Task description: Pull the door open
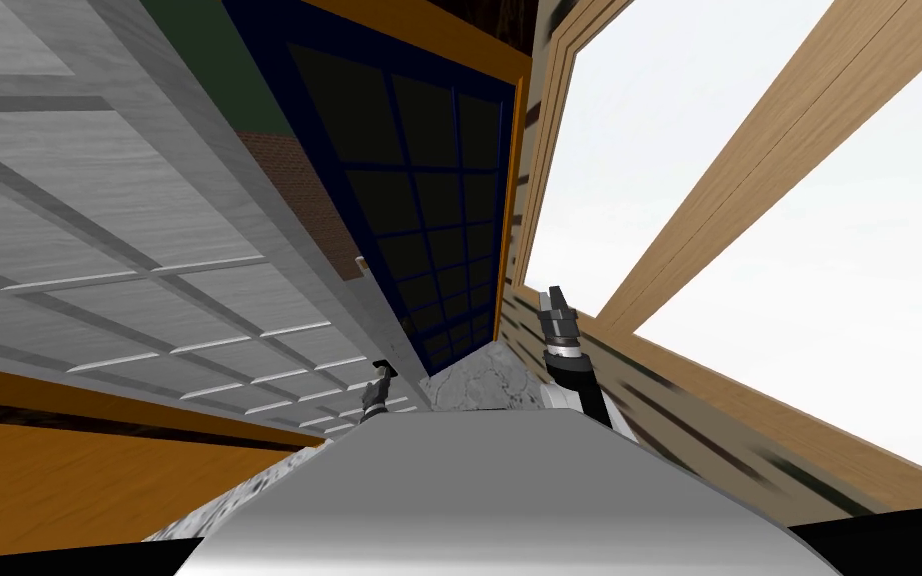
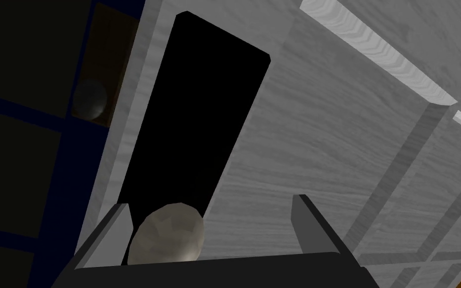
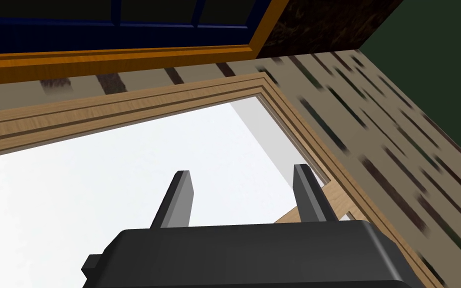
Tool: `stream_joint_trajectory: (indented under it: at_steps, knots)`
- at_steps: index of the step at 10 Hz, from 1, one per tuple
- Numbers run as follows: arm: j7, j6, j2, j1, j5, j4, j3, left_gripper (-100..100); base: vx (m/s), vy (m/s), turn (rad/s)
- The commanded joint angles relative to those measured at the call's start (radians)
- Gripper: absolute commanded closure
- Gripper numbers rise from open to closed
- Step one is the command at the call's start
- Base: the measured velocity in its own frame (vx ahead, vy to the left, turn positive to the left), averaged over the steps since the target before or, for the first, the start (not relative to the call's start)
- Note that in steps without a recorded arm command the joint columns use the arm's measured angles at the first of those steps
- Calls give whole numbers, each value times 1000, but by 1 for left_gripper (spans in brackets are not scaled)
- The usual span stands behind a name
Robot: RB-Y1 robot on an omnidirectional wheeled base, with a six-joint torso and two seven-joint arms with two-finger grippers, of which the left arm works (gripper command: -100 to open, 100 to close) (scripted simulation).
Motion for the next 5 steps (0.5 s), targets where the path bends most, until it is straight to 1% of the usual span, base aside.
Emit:
stream_joint_trajectory:
  at_steps: [1, 2, 3, 5]
  knots:
    - [35, -4, 17, -3, 13, 22, 10, 100, -34, 17, -22]
    - [71, -5, 20, -4, 20, 22, 3, 100, -33, 11, -37]
    - [73, -5, 20, -4, 20, 22, 3, 100, -18, 13, -25]
    - [138, -6, 25, -6, 36, 22, -13, 100, -29, 6, -38]
